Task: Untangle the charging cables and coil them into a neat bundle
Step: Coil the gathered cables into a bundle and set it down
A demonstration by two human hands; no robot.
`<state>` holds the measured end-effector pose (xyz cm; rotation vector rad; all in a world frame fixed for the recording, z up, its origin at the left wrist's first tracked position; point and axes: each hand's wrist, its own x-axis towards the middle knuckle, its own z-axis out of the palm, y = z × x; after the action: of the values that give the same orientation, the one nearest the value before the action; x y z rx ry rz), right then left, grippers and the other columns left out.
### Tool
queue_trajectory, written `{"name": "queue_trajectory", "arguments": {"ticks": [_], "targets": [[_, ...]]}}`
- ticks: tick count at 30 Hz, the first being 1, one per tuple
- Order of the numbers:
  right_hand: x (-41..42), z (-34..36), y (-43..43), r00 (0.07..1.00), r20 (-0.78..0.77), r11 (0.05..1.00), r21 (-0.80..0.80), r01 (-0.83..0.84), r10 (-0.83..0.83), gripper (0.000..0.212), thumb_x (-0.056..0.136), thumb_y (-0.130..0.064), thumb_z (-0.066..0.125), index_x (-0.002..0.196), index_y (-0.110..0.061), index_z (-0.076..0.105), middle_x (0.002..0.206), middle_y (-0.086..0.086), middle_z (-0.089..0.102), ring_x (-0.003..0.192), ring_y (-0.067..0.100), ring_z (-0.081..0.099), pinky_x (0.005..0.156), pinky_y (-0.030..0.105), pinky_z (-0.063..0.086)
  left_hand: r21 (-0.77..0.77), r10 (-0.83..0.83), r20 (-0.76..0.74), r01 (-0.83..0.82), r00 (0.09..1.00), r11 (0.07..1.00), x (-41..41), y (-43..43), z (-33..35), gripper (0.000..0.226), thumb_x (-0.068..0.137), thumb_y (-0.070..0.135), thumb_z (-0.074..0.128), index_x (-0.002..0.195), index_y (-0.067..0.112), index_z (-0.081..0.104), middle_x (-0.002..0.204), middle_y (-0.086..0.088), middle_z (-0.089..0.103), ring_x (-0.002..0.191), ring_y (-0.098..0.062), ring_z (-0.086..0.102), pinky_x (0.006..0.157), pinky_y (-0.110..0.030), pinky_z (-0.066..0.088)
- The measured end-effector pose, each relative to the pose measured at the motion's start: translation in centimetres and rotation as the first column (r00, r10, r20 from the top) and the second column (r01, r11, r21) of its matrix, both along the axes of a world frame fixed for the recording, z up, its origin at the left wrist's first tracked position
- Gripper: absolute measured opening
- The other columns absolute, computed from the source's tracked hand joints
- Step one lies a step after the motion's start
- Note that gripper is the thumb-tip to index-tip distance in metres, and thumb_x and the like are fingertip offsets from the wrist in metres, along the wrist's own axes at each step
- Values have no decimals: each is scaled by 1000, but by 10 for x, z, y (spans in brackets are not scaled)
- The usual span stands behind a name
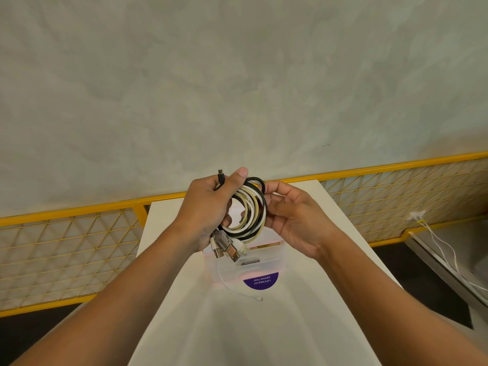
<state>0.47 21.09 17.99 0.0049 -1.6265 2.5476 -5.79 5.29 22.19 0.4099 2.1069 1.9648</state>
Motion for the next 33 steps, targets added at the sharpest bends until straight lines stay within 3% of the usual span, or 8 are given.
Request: {"name": "queue_trajectory", "arguments": {"ticks": [3, 7, 11, 15, 20, 24, 28, 33], "targets": [[1, 0, 0, 998, 44, 999, 2, -36, 36, 27, 94, 15, 49, 106, -3, 65, 101, 26, 65, 92, 39, 61, 89, 51, 51, -12, -5, -28, 4, 1000, 1000, 2, 1, -4, 42, 89, 45, 69, 66, 12, 57, 46, 5, 33, 40, -15, 30, 43, -27, 31], [4, 0, -2, 992, 95, 996, 30, -86, 83, 27, 92, 18, 49, 102, 0, 66, 96, 18, 71, 83, 28, 71, 76, 38, 63, -26, -5, -59, 4, 998, 1000, 3, 2, -9, 44, 88, 46, 69, 51, 24, 62, 48, 5, 35, 42, -14, 33, 43, -28, 33], [5, 0, -1, 989, 79, 992, -25, -124, 125, 28, 92, 16, 48, 104, 1, 69, 103, 21, 70, 93, 33, 70, 86, 44, 60, -42, -3, -88, -1, 996, 999, 3, 3, -10, 41, 88, 48, 68, 70, 11, 67, 50, 2, 37, 43, -15, 34, 43, -28, 34], [2, 0, -1, 988, 56, 987, -84, -138, 143, 38, 79, 12, 51, 114, 4, 66, 105, 26, 65, 98, 42, 57, 98, 57, 45, -66, 32, -142, -41, 989, 997, 2, 5, -14, 49, 87, 51, 68, 77, 3, 66, 51, 3, 41, 48, -16, 36, 51, -35, 36], [3, 3, 0, 972, 31, 959, -172, -224, 233, 47, 76, -1, 48, 121, 5, 61, 110, 22, 64, 91, 31, 66, 91, 46, 52, -94, 69, -182, -88, 981, 992, -3, 3, -21, 49, 87, 53, 67, 72, 6, 63, 48, 11, 42, 53, -15, 39, 59, -40, 43], [5, 3, -5, 983, 61, 985, 14, -173, 172, 53, 79, 15, 64, 129, 0, 57, 108, 20, 65, 98, 35, 67, 91, 43, 57, -150, 64, -210, -97, 976, 984, -3, 1, -26, 42, 88, 57, 64, 75, 17, 71, 55, 7, 57, 55, -13, 47, 62, -42, 48], [4, -1, -15, 989, 100, 992, 50, -113, 108, 68, 77, 29, 61, 132, -9, 54, 113, 23, 61, 93, 39, 68, 85, 41, 60, -185, 75, -228, -119, 971, 976, -2, 3, -31, 43, 88, 59, 63, 79, 18, 72, 70, -3, 69, 65, -20, 58, 70, -52, 55], [2, -13, -28, 995, 87, 963, 269, 19, -44, 73, 62, 8, 75, 126, -21, 53, 121, 17, 60, 108, 41, 67, 91, 51, 58, -147, 122, -188, -151, 975, 978, -2, 5, -38, 43, 89, 56, 65, 76, 15, 71, 66, -3, 68, 59, -14, 54, 63, -42, 48]]}}
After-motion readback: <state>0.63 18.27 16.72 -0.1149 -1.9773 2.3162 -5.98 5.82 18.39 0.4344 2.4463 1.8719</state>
